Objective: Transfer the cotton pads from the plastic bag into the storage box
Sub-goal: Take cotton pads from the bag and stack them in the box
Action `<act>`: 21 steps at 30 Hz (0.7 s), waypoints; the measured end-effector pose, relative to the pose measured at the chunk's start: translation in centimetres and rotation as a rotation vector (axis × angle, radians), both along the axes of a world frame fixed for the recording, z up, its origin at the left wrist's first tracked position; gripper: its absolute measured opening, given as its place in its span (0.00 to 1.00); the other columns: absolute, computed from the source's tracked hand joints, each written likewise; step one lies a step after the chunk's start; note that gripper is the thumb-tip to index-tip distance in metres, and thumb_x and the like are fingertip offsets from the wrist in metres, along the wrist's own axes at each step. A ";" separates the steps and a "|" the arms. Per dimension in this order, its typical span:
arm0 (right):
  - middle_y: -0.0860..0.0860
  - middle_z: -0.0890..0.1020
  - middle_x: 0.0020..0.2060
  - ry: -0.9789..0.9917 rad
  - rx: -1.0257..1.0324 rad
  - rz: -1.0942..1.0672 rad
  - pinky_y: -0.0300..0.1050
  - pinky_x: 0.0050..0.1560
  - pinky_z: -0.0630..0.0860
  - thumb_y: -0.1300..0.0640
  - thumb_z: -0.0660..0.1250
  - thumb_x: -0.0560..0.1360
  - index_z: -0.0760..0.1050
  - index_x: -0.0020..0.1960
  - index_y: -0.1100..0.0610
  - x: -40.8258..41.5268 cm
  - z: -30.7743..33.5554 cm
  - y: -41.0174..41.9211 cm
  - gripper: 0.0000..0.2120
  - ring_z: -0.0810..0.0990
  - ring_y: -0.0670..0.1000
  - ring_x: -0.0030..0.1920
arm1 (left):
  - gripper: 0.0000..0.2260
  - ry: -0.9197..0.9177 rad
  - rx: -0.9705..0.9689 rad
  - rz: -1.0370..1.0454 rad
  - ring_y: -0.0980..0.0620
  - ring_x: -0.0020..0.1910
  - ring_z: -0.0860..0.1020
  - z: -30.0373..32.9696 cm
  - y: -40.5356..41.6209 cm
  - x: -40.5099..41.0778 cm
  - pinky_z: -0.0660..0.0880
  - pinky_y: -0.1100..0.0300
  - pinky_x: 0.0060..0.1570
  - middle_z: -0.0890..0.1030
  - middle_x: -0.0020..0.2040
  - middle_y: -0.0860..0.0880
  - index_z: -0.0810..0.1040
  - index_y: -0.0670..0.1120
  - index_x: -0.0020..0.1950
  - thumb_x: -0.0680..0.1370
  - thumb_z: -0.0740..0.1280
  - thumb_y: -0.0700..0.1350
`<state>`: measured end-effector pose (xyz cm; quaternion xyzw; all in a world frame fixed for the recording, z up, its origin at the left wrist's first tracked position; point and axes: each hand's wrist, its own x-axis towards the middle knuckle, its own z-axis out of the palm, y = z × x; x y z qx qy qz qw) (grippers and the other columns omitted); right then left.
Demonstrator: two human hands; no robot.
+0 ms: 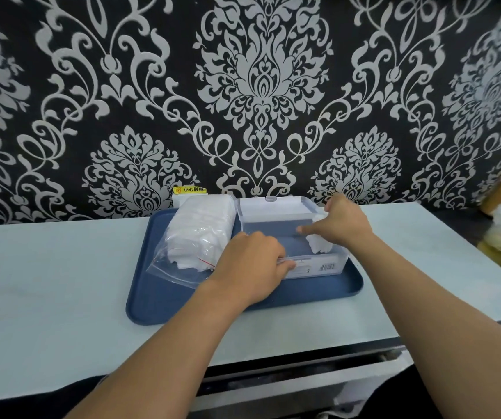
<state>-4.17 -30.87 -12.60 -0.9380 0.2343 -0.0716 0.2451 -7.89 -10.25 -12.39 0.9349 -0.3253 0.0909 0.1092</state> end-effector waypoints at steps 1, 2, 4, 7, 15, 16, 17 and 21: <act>0.52 0.76 0.51 -0.053 0.011 0.003 0.46 0.43 0.70 0.39 0.81 0.59 0.70 0.59 0.57 -0.3 0.4 -0.3 0.38 0.76 0.54 0.49 | 0.18 -0.011 -0.001 -0.004 0.47 0.40 0.70 -0.1 0.0 0.0 0.61 0.56 0.43 0.81 0.42 0.46 0.71 0.50 0.37 0.82 0.60 0.58; 0.52 0.77 0.52 -0.135 -0.009 0.012 0.46 0.44 0.72 0.39 0.81 0.60 0.72 0.58 0.56 -0.7 0.9 -0.4 0.35 0.76 0.53 0.49 | 0.18 -0.022 -0.001 -0.011 0.47 0.40 0.71 -0.2 0.0 0.0 0.61 0.56 0.43 0.82 0.42 0.46 0.71 0.50 0.37 0.82 0.60 0.58; 0.50 0.81 0.49 -0.336 -0.065 0.092 0.45 0.45 0.76 0.45 0.76 0.68 0.79 0.52 0.54 -1.7 2.3 -0.2 0.18 0.80 0.51 0.45 | 0.17 -0.036 -0.007 -0.022 0.46 0.42 0.73 -0.3 0.0 0.0 0.61 0.56 0.43 0.82 0.43 0.46 0.72 0.50 0.38 0.83 0.60 0.58; 0.51 0.85 0.35 -0.174 0.034 0.302 0.41 0.32 0.77 0.58 0.66 0.73 0.82 0.36 0.59 -2.7 3.6 2.0 0.10 0.80 0.49 0.27 | 0.16 -0.040 -0.014 -0.019 0.46 0.46 0.76 -0.3 -0.1 0.0 0.62 0.56 0.43 0.82 0.45 0.46 0.78 0.49 0.43 0.83 0.60 0.58; 0.56 0.75 0.57 0.192 -0.251 0.290 0.45 0.38 0.70 0.57 0.62 0.75 0.73 0.36 0.60 -1.3 1.4 2.7 0.10 0.73 0.50 0.33 | 0.16 -0.034 -0.001 -0.035 0.43 0.48 0.78 -1.0 -0.2 0.4 0.63 0.55 0.42 0.82 0.45 0.45 0.78 0.50 0.42 0.82 0.61 0.58; 0.53 0.73 0.49 0.196 -0.243 0.290 0.45 0.38 0.70 0.57 0.62 0.75 0.73 0.36 0.60 -1.3 1.5 2.7 0.11 0.74 0.51 0.34 | 0.16 -0.025 -0.001 -0.038 0.43 0.48 0.78 -1.1 -0.2 0.5 0.64 0.55 0.42 0.83 0.46 0.45 0.80 0.49 0.44 0.82 0.61 0.58; 0.50 0.71 0.42 0.188 -0.240 0.287 0.45 0.39 0.72 0.56 0.62 0.74 0.73 0.35 0.60 -1.3 1.7 2.7 0.11 0.76 0.53 0.35 | 0.16 -0.006 -0.009 -0.043 0.43 0.49 0.79 -1.1 -0.1 0.4 0.66 0.55 0.42 0.83 0.47 0.46 0.81 0.49 0.46 0.81 0.62 0.58; 0.48 0.83 0.38 -0.170 -0.258 0.283 0.47 0.45 0.80 0.55 0.65 0.71 0.83 0.44 0.52 -3.4 3.8 4.6 0.08 0.83 0.54 0.41 | 0.13 0.060 -0.275 -0.110 0.50 0.50 0.81 1.0 1.7 0.2 0.78 0.55 0.51 0.85 0.50 0.53 0.84 0.51 0.53 0.73 0.67 0.54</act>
